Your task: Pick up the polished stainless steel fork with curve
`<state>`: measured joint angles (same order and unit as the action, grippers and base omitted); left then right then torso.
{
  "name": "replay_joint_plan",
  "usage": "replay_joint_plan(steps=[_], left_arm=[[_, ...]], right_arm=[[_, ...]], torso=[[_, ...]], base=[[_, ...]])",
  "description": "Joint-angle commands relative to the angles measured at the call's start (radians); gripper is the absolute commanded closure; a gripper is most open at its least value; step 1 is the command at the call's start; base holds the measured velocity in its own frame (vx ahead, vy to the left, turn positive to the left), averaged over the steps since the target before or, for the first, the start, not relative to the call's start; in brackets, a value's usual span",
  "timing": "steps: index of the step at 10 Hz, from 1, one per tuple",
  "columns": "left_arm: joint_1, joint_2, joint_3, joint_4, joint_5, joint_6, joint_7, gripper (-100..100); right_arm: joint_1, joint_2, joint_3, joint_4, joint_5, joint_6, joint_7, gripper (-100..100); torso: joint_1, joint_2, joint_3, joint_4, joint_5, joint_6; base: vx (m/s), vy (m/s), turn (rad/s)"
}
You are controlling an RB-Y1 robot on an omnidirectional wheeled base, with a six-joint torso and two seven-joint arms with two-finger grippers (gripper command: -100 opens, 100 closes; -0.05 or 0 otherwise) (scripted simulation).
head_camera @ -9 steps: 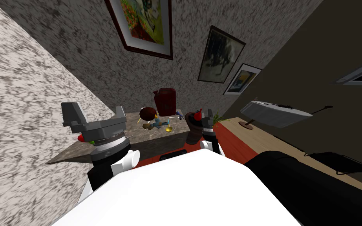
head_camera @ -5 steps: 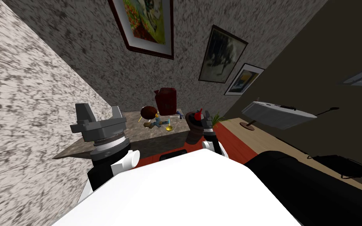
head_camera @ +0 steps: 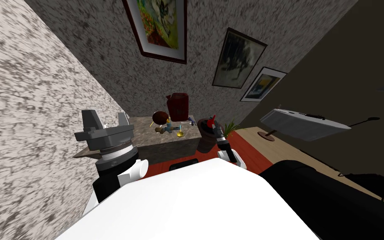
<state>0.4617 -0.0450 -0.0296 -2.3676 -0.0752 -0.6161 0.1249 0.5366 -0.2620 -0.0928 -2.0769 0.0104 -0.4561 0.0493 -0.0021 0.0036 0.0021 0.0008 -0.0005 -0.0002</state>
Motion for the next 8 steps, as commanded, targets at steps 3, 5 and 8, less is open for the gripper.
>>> replay_joint_plan(steps=[3,5,8], left_arm=[[0.0,0.0,0.0,0.0,0.0,0.0,0.0,0],[0.0,0.0,0.0,0.0,0.0,0.0,0.0,0],[0.0,0.0,0.0,0.0,0.0,0.0,0.0,0]], right_arm=[[-0.002,-0.095,-0.009,0.053,0.025,0.008,-0.001,-100],[-0.006,-0.147,-0.013,0.091,0.043,0.011,-0.001,-100],[-0.014,-0.236,-0.017,0.17,0.082,0.016,-0.001,-100]], torso=[[0.0,-0.001,-0.001,0.0,0.0,0.0],[0.001,-0.001,-0.001,0.0,0.0,0.0],[0.0,-0.002,-0.001,0.0,0.0,0.0]], base=[[-0.038,-0.017,0.067],[-0.041,-0.01,0.095],[-0.036,-0.012,0.114]])
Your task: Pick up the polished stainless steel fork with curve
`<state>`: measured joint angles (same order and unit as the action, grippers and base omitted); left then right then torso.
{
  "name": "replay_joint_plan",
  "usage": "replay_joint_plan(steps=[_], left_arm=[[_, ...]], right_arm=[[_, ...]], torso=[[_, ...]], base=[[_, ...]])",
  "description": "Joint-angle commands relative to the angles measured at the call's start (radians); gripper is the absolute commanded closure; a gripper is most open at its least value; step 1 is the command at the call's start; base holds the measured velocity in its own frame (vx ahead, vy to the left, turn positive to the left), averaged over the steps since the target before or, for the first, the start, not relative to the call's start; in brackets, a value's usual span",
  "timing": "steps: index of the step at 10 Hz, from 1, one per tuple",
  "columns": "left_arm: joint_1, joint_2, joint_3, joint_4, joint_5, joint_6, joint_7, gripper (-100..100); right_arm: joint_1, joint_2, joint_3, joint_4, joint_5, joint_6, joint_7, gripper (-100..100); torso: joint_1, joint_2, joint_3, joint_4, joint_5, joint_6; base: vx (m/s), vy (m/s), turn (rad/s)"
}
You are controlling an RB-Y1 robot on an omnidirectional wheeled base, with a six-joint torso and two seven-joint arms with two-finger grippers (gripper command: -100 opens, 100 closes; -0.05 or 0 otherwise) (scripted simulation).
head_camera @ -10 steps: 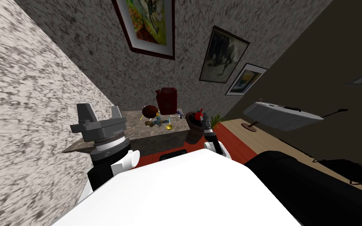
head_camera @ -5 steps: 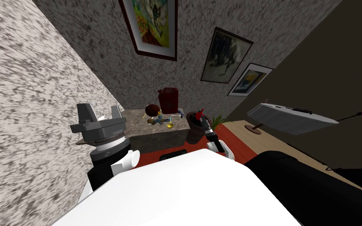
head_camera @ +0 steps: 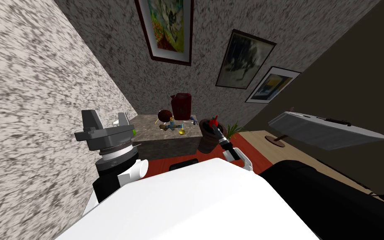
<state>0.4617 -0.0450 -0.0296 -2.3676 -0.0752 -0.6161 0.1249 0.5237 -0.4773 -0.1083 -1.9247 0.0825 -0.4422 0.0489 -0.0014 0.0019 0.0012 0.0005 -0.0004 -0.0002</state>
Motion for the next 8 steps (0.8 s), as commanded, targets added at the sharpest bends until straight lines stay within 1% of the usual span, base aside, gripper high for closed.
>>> replay_joint_plan(steps=[1,2,3,4,5,6,7,8], left_arm=[[0.0,0.0,0.0,0.0,0.0,0.0,0.0,0],[0.0,0.0,0.0,0.0,0.0,0.0,0.0,0],[0.0,0.0,0.0,0.0,0.0,0.0,0.0,0],[0.0,0.0,0.0,0.0,0.0,0.0,0.0,0],[0.0,0.0,0.0,0.0,0.0,0.0,0.0,0],[0.0,0.0,0.0,0.0,0.0,0.0,0.0,0],[0.0,0.0,0.0,0.0,0.0,0.0,0.0,0],[0.0,0.0,0.0,0.0,0.0,0.0,0.0,0]], right_arm=[[-0.001,-0.039,-0.001,0.018,0.009,0.002,-0.001,-100],[-0.006,-0.073,-0.001,0.06,0.03,0.004,-0.001,-100],[-0.006,-0.094,-0.001,0.06,0.03,0.004,-0.001,-100],[-0.012,-0.131,0.001,0.103,0.051,0.005,-0.001,-100],[-0.012,-0.15,0.001,0.103,0.051,0.005,-0.001,-100],[-0.018,-0.185,0.006,0.147,0.073,0.004,0.0,-100],[-0.018,-0.206,0.006,0.147,0.073,0.004,0.0,-100],[-0.025,-0.239,0.012,0.191,0.095,0.003,0.0,-100]], torso=[[0.0,0.0,0.0,0.0,0.0,0.0],[0.0,0.0,0.0,0.0,0.0,0.0],[-0.001,0.0,0.0,0.0,0.0,0.0],[0.0,0.0,0.0,0.0,0.0,0.0],[0.0,0.0,0.0,0.0,0.0,0.0],[0.0,-0.001,0.0,0.0,0.0,0.0],[0.0,-0.001,0.0,0.0,0.0,0.0],[0.0,-0.001,-0.001,0.0,0.0,0.001]], base=[[-0.034,-0.011,0.067],[-0.044,-0.019,0.146],[-0.036,-0.013,0.096],[-0.034,-0.002,0.162],[-0.024,-0.006,0.084],[-0.028,-0.006,0.17],[-0.025,-0.009,0.103],[-0.03,-0.006,0.182]])
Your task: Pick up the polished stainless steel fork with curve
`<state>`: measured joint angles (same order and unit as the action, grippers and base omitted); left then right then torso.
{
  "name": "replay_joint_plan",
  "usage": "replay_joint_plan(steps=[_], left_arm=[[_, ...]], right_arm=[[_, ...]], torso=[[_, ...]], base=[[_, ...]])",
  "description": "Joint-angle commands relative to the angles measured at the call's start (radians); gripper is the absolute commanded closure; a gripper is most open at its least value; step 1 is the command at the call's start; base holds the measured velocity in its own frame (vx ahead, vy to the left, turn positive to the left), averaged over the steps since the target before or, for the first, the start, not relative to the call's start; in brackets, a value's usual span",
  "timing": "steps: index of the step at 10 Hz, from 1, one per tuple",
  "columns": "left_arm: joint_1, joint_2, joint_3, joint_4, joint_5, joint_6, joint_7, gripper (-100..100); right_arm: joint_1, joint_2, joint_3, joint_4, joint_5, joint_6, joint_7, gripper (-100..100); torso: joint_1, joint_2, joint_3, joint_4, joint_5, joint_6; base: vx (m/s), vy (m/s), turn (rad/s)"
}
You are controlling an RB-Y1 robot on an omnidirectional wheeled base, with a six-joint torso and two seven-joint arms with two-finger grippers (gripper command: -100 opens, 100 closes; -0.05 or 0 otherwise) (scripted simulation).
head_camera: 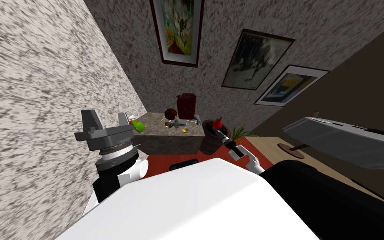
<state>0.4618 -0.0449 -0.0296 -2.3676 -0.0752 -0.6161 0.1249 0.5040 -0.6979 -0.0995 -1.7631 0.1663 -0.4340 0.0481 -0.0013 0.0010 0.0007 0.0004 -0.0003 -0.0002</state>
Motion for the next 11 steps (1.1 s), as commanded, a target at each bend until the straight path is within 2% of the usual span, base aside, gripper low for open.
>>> replay_joint_plan(steps=[1,2,3,4,5,6,7,8,9,10,11], left_arm=[[0.0,0.0,0.0,0.0,0.0,0.0,0.0,0],[0.0,0.0,0.0,0.0,0.0,0.0,0.0,0],[0.0,0.0,0.0,0.0,0.0,0.0,0.0,0],[0.0,0.0,0.0,0.0,0.0,0.0,0.0,0],[0.0,0.0,0.0,0.0,0.0,0.0,0.0,0],[0.0,0.0,0.0,0.0,0.0,0.0,0.0,0],[0.0,0.0,0.0,0.0,0.0,0.0,0.0,0],[0.0,0.0,0.0,0.0,0.0,0.0,0.0,0],[0.0,0.0,0.0,0.0,0.0,0.0,0.0,0],[0.0,0.0,0.0,0.0,0.0,0.0,0.0,0],[0.0,0.0,0.0,0.0,0.0,0.0,0.0,0]], right_arm=[[-0.005,-0.041,0.003,0.03,0.011,-0.005,0.001,-100],[-0.012,-0.076,0.012,0.066,0.034,-0.008,0.001,-100],[-0.012,-0.097,0.012,0.075,0.034,-0.008,0.001,-100],[-0.02,-0.13,0.023,0.114,0.057,-0.011,0.001,-100],[-0.02,-0.153,0.023,0.12,0.057,-0.011,0.001,-100],[-0.029,-0.185,0.036,0.163,0.079,-0.016,0.002,-100],[-0.029,-0.207,0.036,0.165,0.079,-0.016,0.002,-100],[-0.039,-0.24,0.05,0.204,0.102,-0.022,0.003,-100],[-0.039,-0.261,0.05,0.21,0.102,-0.022,0.003,-100],[-0.049,-0.298,0.067,0.25,0.125,-0.029,0.003,-100],[-0.049,-0.314,0.067,0.254,0.125,-0.029,0.003,-100]], torso=[[0.0,0.0,0.0,0.0,0.0,0.0],[0.0,0.0,0.0,0.0,0.0,0.001],[0.0,0.0,0.0,0.0,0.0,0.0],[0.0,-0.001,0.0,0.0,0.0,0.001],[0.002,0.0,0.0,0.0,0.0,0.0],[0.002,0.0,0.0,0.0,0.001,0.001],[0.003,0.0,0.0,0.0,0.0,0.0],[0.002,0.0,0.0,0.0,0.0,0.001],[0.001,-0.001,0.0,0.0,0.0,0.0],[-0.002,-0.003,-0.001,0.0,0.0,0.001],[-0.003,-0.004,-0.002,-0.001,-0.001,-0.001]], base=[[-0.024,-0.009,0.118],[-0.023,-0.004,0.2],[-0.017,-0.002,0.112],[-0.041,0.033,0.144],[-0.028,0.024,0.094],[-0.042,0.033,0.153],[-0.024,0.02,0.091],[-0.024,0.006,0.268],[0.016,-0.046,0.189],[0.029,-0.05,0.296],[0.02,-0.042,0.186]])
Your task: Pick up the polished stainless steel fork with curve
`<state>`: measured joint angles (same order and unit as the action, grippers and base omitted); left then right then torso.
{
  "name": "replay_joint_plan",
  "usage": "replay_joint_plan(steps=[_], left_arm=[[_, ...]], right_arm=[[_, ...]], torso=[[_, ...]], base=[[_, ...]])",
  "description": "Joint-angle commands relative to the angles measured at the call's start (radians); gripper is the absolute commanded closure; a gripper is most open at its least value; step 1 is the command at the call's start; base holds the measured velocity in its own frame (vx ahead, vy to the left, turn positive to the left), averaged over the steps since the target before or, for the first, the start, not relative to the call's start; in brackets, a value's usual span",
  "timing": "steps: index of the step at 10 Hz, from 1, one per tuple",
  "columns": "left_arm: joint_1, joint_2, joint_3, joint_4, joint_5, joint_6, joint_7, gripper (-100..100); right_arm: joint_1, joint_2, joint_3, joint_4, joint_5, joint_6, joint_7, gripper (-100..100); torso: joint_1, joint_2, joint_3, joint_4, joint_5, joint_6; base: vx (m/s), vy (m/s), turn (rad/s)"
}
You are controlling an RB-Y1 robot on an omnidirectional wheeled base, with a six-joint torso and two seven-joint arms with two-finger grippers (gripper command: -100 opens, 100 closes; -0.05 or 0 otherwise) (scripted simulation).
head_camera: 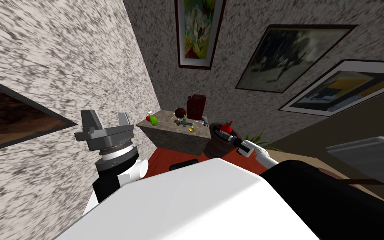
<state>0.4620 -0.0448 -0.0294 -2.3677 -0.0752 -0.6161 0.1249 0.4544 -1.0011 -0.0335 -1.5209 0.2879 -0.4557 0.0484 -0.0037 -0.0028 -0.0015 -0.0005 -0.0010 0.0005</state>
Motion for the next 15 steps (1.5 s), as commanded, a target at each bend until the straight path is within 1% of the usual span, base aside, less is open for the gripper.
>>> replay_joint_plan(steps=[1,2,3,4,5,6,7,8,9,12,13,14,15], left_arm=[[0.0,0.0,0.0,0.0,0.0,0.0,0.0,0],[0.0,0.0,0.0,0.0,0.0,0.0,0.0,0],[0.0,0.0,0.0,0.0,0.0,0.0,0.0,0],[0.0,0.0,0.0,0.0,0.0,0.0,0.0,0],[0.0,0.0,0.0,0.0,0.0,0.0,0.0,0],[0.0,0.0,0.0,0.0,0.0,0.0,0.0,0],[0.0,0.0,0.0,0.0,0.0,0.0,0.0,0],[0.0,0.0,0.0,0.0,0.0,0.0,0.0,0],[0.0,0.0,0.0,0.0,0.0,0.0,0.0,0],[0.0,0.0,0.0,0.0,0.0,0.0,0.0,0],[0.0,0.0,0.0,0.0,0.0,0.0,0.0,0],[0.0,0.0,0.0,0.0,0.0,0.0,0.0,0],[0.0,0.0,0.0,0.0,0.0,0.0,0.0,0]], right_arm=[[-0.01,-0.05,0.019,0.05,0.026,-0.015,0.004,-100],[-0.01,-0.061,0.019,0.056,0.026,-0.015,0.004,-100],[-0.022,-0.1,0.04,0.099,0.049,-0.024,0.005,-100],[-0.022,-0.11,0.04,0.099,0.049,-0.024,0.005,-100],[-0.034,-0.15,0.062,0.141,0.071,-0.034,0.006,-100],[-0.047,-0.184,0.086,0.165,0.093,-0.045,0.008,-100],[-0.047,-0.201,0.086,0.182,0.093,-0.045,0.008,-100],[-0.059,-0.239,0.112,0.222,0.114,-0.057,0.009,-100],[-0.059,-0.243,0.112,0.222,0.114,-0.057,0.009,-100],[-0.097,-0.345,0.198,0.329,0.175,-0.098,0.013,-100],[-0.097,-0.352,0.198,0.332,0.175,-0.098,0.013,-100],[-0.109,-0.383,0.23,0.365,0.194,-0.113,0.015,-100],[-0.12,-0.41,0.262,0.396,0.213,-0.128,0.016,-100]], torso=[[0.0,0.0,0.0,0.0,0.0,0.0],[0.001,0.0,0.0,0.0,0.0,-0.001],[0.002,0.001,0.001,0.0,0.0,0.0],[0.003,0.001,0.001,0.0,0.001,-0.001],[0.003,0.001,0.001,0.0,0.001,0.0],[0.003,0.001,0.0,0.0,0.001,-0.001],[0.003,0.0,0.0,0.0,0.001,-0.001],[0.003,0.0,0.0,0.0,0.001,0.001],[0.003,0.0,0.0,0.0,0.001,0.0],[0.003,-0.002,-0.001,0.0,0.001,-0.001],[0.002,-0.003,-0.002,-0.001,0.0,-0.001],[0.002,-0.002,-0.001,0.0,0.0,0.001],[0.003,-0.001,-0.001,0.0,0.001,0.0]], base=[[0.006,-0.016,0.259],[-0.001,-0.008,0.115],[0.0,0.004,0.234],[0.003,-0.001,0.16],[0.007,0.004,0.286],[0.015,-0.002,0.448],[0.018,-0.01,0.129],[0.024,0.0,0.188],[0.019,-0.007,0.153],[0.033,-0.012,0.389],[0.034,-0.023,0.145],[0.032,-0.007,0.184],[0.045,-0.003,0.462]])
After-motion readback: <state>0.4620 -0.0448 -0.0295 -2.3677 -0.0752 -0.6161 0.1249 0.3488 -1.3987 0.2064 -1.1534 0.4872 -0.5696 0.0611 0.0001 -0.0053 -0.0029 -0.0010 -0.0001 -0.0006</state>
